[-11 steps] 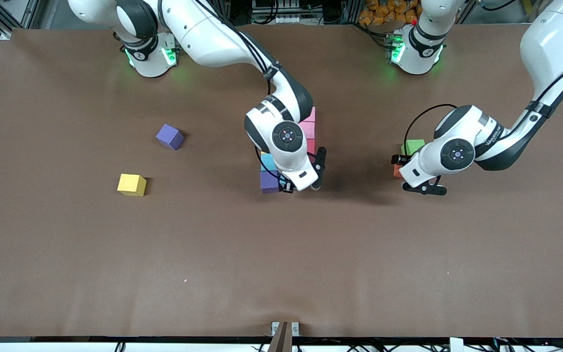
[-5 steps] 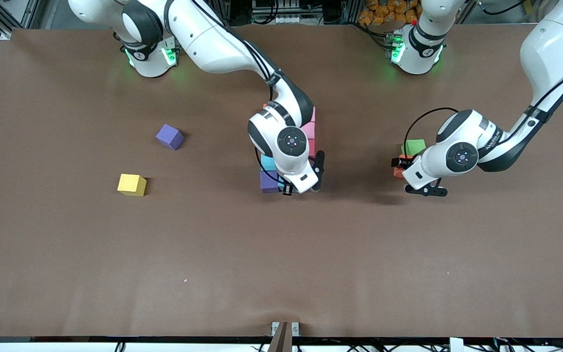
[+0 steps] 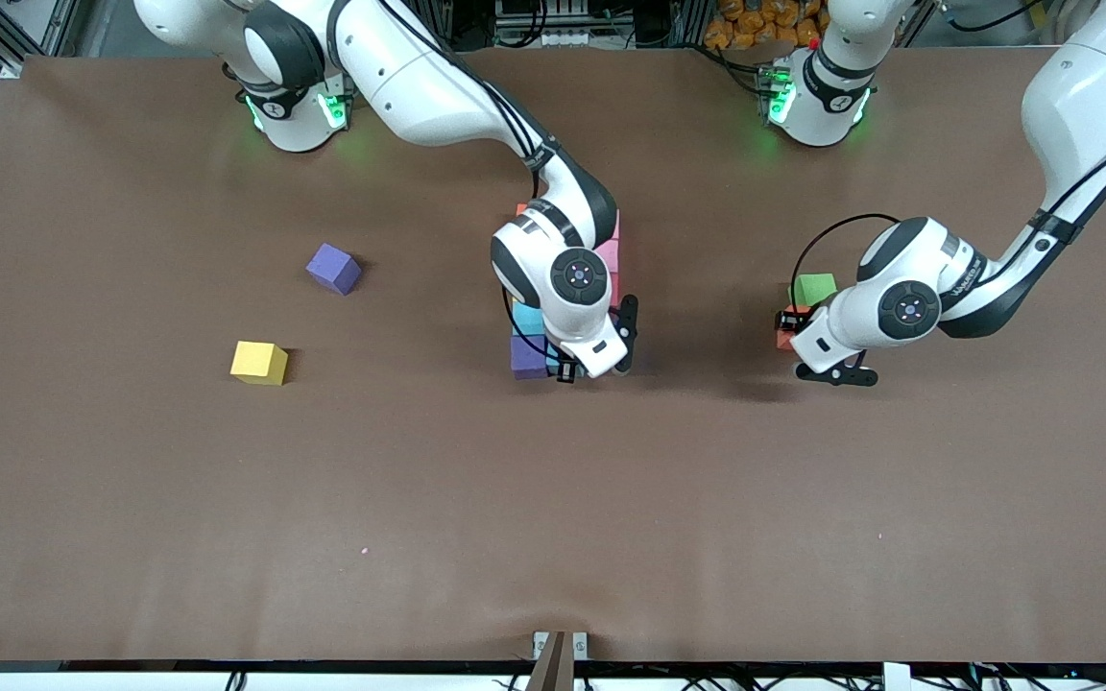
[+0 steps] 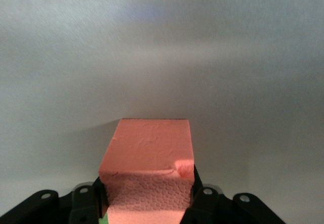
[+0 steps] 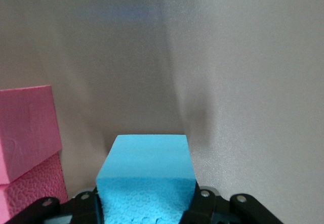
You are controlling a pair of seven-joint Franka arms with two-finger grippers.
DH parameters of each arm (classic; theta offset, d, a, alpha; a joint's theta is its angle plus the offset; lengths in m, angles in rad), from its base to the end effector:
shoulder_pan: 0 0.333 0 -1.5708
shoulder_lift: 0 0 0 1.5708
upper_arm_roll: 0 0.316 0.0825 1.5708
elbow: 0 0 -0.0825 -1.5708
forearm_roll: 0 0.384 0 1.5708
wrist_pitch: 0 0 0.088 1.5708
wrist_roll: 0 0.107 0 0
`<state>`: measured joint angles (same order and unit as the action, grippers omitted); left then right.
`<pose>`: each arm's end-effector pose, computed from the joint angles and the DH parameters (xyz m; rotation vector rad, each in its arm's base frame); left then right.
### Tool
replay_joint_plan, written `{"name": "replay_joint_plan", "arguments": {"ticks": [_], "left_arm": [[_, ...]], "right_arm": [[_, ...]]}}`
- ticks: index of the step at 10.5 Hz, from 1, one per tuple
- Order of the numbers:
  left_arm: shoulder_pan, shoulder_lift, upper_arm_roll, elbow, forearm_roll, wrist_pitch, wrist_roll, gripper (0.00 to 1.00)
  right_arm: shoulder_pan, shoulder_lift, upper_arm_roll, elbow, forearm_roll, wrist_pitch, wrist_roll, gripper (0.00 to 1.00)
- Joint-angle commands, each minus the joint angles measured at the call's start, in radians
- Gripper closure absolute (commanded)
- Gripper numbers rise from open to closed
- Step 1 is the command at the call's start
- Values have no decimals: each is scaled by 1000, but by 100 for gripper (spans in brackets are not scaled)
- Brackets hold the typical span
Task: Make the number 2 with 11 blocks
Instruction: 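Grasp the orange cube beside the green cube with the left gripper, then carry the orange cube toward the figure while the right gripper withdraws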
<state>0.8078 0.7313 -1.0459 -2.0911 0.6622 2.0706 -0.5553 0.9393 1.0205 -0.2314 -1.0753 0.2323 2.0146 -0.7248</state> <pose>0.5315 -0.1071 0.2037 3.1033 -0.1458 -0.4425 0.5342 0.5513 0.2036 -2.3674 -2.0523 0.0912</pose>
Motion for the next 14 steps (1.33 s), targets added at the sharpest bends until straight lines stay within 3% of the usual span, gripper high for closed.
{"name": "replay_joint_plan", "arguments": {"ticks": [1, 4, 8, 9, 10, 14], "left_arm": [[1, -3, -5, 67, -39, 5, -5, 78], [-41, 8, 6, 175, -148, 5, -52, 77], [-108, 10, 6, 212, -170, 6, -320, 78], [-133, 10, 9, 226, -168, 5, -416, 77], [-151, 10, 10, 235, -170, 6, -502, 77], [-291, 13, 75, 293, -168, 6, -777, 78]], "right_arm": [[3, 33, 0, 40, -36, -11, -8, 59], [6, 35, 0, 37, -59, -14, -34, 58], [16, 35, 0, 32, -93, -17, -42, 54], [16, 35, 0, 32, -93, -17, -42, 35], [16, 35, 0, 31, -93, -16, -41, 0], [22, 12, 1, 31, -84, -33, -36, 0]]}}
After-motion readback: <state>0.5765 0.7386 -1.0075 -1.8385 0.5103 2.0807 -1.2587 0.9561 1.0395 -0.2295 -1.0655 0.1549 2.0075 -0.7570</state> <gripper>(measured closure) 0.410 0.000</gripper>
